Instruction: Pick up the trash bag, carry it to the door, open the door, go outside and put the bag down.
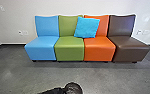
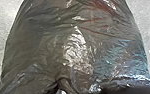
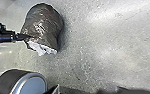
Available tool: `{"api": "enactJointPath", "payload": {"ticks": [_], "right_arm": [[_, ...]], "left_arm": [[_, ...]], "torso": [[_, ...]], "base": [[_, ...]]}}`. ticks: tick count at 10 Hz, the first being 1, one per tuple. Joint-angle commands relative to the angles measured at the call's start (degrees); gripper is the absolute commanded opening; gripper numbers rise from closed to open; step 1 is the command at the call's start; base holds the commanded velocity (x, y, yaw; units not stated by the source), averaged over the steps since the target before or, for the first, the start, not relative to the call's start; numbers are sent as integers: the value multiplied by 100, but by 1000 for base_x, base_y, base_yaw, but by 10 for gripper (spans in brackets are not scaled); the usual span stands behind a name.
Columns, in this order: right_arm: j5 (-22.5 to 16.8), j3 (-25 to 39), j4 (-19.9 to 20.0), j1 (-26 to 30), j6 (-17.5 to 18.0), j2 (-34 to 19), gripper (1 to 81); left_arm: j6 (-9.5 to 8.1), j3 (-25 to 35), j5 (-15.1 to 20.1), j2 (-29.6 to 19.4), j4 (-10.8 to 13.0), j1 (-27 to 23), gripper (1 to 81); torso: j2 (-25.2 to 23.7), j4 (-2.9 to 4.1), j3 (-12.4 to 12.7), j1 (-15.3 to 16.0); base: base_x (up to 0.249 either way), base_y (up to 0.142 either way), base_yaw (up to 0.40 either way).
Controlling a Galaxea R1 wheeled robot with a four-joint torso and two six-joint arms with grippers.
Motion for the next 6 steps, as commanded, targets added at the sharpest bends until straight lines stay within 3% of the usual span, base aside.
{"api": "enactJointPath", "payload": {"ticks": [1, 2, 4, 5, 6], "right_arm": [[-256, 181, 108, 476, 12, -324, 811], [-256, 190, 108, 503, 12, -324, 811], [-256, 260, 117, 547, 12, -315, 811], [-247, 330, 116, 564, 12, -315, 811], [-239, 348, 116, 564, 20, -306, 811]], "left_arm": [[-22, -129, 301, 171, -51, -663, 811], [-22, -225, 266, 241, -51, -558, 811], [-21, -322, 266, 373, -51, -479, 811], [-13, -322, 266, 382, -51, -479, 811], [-22, -322, 257, 382, -51, -453, 811]], "torso": [[-568, 0, 0, 367], [-769, 0, -2, 489], [-840, 0, -550, 736], [-840, 0, -615, 826], [-840, 0, -218, 826]], "base": [[0, 0, 0], [0, 0, 0], [0, 0, 0], [0, 0, 0], [0, 0, 0]]}}
